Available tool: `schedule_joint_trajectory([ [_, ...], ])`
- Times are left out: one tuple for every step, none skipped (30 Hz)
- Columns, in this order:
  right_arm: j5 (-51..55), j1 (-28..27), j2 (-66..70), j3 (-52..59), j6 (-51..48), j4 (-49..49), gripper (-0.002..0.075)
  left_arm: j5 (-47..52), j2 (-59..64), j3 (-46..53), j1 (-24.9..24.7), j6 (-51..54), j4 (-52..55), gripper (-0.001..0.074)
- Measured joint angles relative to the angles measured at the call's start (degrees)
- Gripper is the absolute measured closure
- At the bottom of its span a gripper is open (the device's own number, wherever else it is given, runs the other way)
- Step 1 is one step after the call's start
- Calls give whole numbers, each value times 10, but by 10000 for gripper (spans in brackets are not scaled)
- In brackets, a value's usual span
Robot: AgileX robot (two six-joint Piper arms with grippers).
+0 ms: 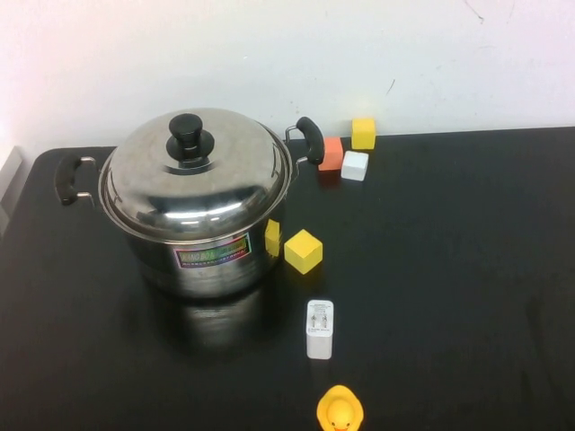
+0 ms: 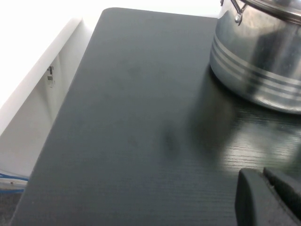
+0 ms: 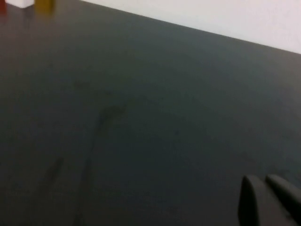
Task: Cover the pot
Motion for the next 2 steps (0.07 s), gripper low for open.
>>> schedule_joint_trajectory([
  [1,3,0,0,1,-1,714,0,0,0,0,0,0,737],
  [1,4,0,0,2,-2,714,0,0,0,0,0,0,737],
])
